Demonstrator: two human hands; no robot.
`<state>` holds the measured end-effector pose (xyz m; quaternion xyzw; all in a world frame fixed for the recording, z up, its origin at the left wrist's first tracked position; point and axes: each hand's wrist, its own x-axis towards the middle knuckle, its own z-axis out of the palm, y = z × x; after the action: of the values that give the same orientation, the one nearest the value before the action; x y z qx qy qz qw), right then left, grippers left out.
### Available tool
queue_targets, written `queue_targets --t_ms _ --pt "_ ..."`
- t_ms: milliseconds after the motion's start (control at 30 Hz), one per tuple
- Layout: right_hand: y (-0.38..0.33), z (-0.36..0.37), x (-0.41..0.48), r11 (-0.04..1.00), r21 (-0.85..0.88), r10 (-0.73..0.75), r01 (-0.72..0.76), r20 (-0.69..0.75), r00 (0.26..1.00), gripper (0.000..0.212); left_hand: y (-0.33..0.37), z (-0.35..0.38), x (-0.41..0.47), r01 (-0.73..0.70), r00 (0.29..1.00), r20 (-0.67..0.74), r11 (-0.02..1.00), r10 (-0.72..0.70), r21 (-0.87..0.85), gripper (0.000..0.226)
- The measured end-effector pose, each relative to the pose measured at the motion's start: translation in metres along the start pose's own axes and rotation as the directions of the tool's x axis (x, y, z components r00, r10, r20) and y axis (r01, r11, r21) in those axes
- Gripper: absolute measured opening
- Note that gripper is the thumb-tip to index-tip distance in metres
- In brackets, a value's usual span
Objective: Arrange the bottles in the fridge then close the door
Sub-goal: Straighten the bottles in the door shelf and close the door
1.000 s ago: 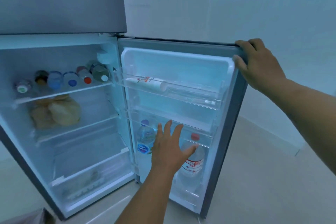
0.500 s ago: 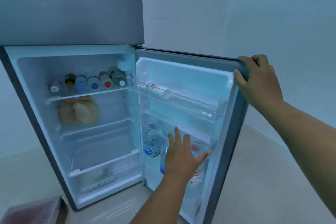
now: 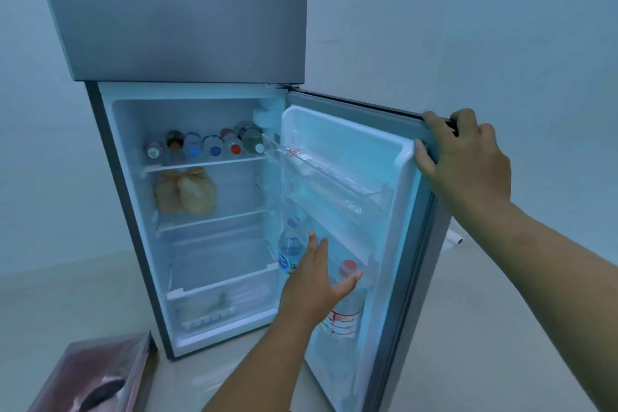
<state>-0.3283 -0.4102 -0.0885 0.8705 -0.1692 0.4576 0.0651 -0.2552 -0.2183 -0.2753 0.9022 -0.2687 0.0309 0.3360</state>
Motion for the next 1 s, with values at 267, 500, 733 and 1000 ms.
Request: queue_targets --t_ms 267,500,733,1000 --pt "-0.05 -0.025 -0.021 0.993 0.014 -0.12 0.12 0.005 0.993 0.045 -0.036 -0.025 -0.033 -0.01 0.995 -0.099 0.989 -0.005 -0.15 0.073" --pt "-0.106 -0.034 -0.032 0.97 0.108 -0.225 0.219 0.047 0.973 0.057 -0.052 -0.045 -0.058 0.098 0.962 -0.194 0.903 -0.194 -0.418 0.082" --pt "-0.159 -0.035 -0.033 0.837 0.407 -0.384 0.367 -0.043 0.922 0.06 -0.072 -0.066 -0.07 0.104 0.936 -0.221 0.814 -0.275 -0.571 0.114" --pt "-0.212 0.011 -0.01 0.512 0.857 -0.459 0.064 0.21 0.864 0.082 -0.12 -0.099 -0.076 0.121 0.895 -0.298 0.824 -0.331 -0.553 0.119"
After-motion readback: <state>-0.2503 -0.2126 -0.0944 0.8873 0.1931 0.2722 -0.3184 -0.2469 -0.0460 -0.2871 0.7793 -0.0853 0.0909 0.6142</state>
